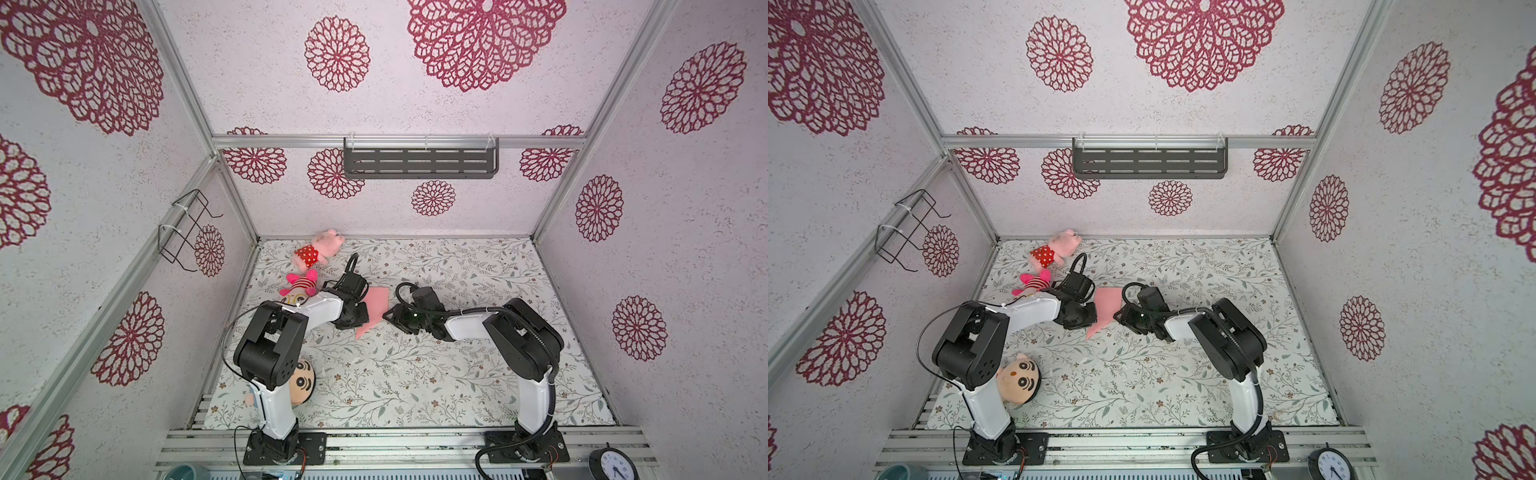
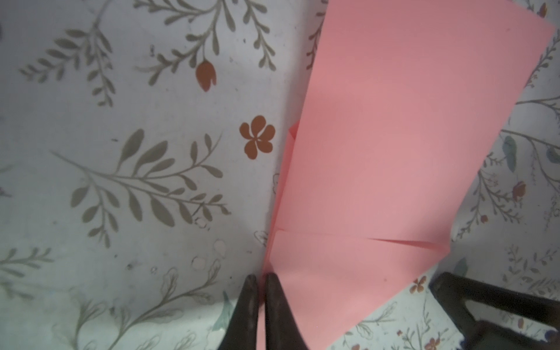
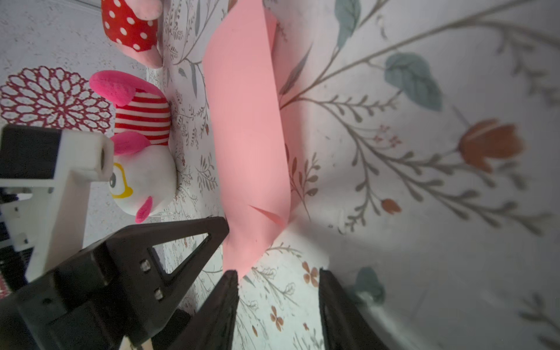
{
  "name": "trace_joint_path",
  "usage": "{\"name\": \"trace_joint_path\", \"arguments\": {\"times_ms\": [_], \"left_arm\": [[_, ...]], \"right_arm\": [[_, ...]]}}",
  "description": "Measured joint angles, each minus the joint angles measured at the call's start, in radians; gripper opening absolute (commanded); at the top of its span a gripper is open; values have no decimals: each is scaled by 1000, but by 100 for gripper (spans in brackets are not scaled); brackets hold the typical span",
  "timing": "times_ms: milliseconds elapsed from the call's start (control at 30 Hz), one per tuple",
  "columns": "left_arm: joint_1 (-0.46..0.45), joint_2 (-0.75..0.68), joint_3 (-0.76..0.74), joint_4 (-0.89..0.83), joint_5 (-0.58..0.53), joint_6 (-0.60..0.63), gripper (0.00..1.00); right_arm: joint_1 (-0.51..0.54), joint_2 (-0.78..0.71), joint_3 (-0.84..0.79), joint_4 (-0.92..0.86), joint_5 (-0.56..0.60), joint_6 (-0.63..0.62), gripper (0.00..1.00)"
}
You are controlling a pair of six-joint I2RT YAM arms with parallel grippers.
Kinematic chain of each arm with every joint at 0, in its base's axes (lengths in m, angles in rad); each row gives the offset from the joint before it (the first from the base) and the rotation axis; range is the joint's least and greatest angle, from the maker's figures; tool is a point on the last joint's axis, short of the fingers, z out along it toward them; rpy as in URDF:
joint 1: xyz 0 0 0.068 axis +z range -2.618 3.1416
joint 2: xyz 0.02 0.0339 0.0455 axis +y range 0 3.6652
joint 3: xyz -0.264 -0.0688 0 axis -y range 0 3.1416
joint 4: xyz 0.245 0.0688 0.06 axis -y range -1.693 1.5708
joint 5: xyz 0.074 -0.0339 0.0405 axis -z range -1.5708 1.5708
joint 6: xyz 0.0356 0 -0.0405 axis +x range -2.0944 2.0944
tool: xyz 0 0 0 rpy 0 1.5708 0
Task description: Fold a paper plane with a square sheet of paper (pick it up from the middle)
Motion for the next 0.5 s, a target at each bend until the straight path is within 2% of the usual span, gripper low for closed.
{"name": "trace_joint_path", "arguments": {"times_ms": [267, 367, 500], "left_arm": [[1, 2, 3, -1, 2, 1, 10], [2, 3, 6, -4, 1, 2, 10], [2, 4, 12, -13, 1, 6, 11]], "right_arm": [[-6, 104, 90, 72, -49, 47, 37], [-7, 133, 117, 89, -67, 56, 28], [-7, 151, 118, 109, -79, 76, 8]]}}
